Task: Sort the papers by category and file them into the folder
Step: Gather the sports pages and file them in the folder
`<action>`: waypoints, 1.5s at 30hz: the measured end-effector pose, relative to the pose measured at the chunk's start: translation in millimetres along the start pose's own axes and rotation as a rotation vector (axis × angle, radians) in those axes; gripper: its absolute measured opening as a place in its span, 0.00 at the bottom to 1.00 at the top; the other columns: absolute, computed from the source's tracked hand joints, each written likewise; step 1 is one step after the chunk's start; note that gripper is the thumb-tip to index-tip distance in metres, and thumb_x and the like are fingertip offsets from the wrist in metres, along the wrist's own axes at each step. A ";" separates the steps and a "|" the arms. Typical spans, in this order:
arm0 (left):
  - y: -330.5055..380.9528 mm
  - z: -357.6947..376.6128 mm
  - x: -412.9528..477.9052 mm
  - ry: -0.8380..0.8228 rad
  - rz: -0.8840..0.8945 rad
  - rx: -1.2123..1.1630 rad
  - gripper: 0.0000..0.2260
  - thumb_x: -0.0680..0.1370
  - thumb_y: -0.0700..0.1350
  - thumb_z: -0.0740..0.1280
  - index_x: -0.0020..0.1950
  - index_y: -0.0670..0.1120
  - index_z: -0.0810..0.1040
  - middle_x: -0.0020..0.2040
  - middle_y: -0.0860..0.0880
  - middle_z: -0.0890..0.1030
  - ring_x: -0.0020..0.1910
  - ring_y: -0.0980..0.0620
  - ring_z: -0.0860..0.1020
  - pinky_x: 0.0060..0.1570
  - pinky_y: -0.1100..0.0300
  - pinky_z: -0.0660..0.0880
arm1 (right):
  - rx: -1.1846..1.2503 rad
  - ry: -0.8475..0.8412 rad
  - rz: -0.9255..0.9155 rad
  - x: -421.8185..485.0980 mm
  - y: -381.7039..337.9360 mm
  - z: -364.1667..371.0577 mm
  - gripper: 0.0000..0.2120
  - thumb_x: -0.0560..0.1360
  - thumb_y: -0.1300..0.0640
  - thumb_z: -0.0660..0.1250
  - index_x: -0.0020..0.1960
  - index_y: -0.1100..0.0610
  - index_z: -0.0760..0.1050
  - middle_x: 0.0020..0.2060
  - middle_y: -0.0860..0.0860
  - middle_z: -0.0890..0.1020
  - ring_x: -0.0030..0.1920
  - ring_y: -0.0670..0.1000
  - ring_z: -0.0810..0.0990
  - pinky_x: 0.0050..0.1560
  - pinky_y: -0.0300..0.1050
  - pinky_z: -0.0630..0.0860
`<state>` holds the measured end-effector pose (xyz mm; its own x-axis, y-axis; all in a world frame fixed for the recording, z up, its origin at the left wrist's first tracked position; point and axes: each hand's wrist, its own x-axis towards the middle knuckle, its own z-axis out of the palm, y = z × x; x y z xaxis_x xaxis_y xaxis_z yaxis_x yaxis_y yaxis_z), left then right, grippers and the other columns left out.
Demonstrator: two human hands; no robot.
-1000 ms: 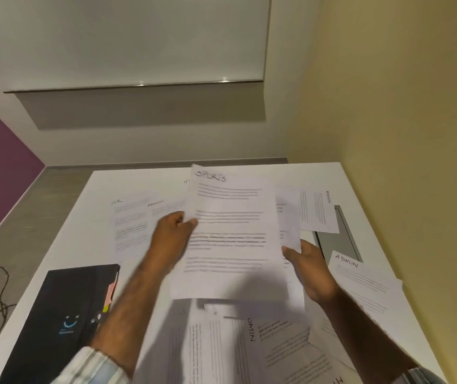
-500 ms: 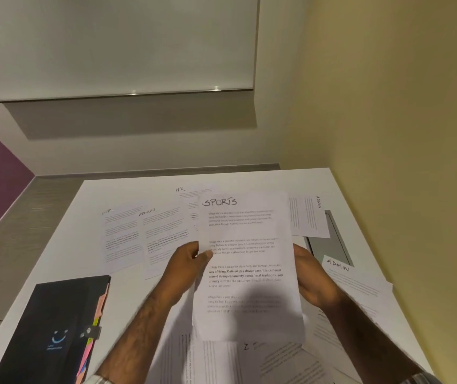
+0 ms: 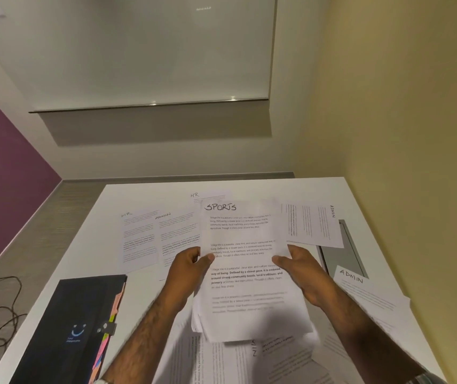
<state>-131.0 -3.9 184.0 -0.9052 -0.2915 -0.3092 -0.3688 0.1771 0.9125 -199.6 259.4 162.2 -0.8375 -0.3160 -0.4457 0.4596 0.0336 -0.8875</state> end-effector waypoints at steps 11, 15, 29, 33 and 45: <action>-29.6 -14.1 -57.2 -0.319 -0.106 0.065 0.34 0.72 0.62 0.76 0.45 0.28 0.77 0.46 0.28 0.81 0.41 0.40 0.84 0.46 0.48 0.80 | 0.078 0.047 -0.118 9.5 -18.5 -4.9 0.14 0.81 0.67 0.65 0.63 0.55 0.79 0.57 0.51 0.86 0.58 0.54 0.85 0.60 0.51 0.80; -36.7 -27.4 -78.3 -0.206 -0.182 0.042 0.20 0.77 0.53 0.72 0.40 0.36 0.85 0.40 0.35 0.85 0.37 0.44 0.81 0.44 0.52 0.80 | 0.058 0.011 -0.126 14.5 -17.1 1.1 0.14 0.81 0.67 0.65 0.63 0.55 0.80 0.57 0.51 0.86 0.59 0.54 0.85 0.65 0.54 0.78; -17.3 -93.8 -88.6 0.013 -0.008 -0.416 0.13 0.82 0.41 0.67 0.67 0.45 0.80 0.60 0.46 0.85 0.60 0.44 0.84 0.62 0.46 0.79 | -0.045 -0.193 -0.199 -10.7 -20.3 116.1 0.13 0.82 0.58 0.67 0.66 0.57 0.79 0.58 0.53 0.86 0.57 0.56 0.86 0.62 0.58 0.80; -32.5 -115.3 -88.9 0.080 0.104 -0.308 0.13 0.81 0.41 0.69 0.65 0.49 0.80 0.59 0.52 0.86 0.59 0.51 0.84 0.61 0.52 0.79 | -0.080 -0.200 -0.235 -21.3 -11.2 155.7 0.17 0.79 0.62 0.70 0.67 0.59 0.78 0.58 0.54 0.86 0.57 0.54 0.86 0.59 0.48 0.82; -121.6 -146.2 -93.5 0.115 0.052 -0.292 0.15 0.81 0.38 0.68 0.55 0.60 0.77 0.55 0.58 0.82 0.57 0.56 0.80 0.59 0.57 0.77 | -0.202 0.069 -0.179 -38.7 82.2 219.1 0.13 0.79 0.62 0.71 0.54 0.44 0.79 0.53 0.45 0.86 0.53 0.44 0.84 0.56 0.41 0.79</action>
<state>29.4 -135.6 141.1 -0.8853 -0.3963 -0.2433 -0.2316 -0.0779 0.9697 -64.7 66.6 132.2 -0.9216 -0.2684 -0.2805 0.2400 0.1740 -0.9550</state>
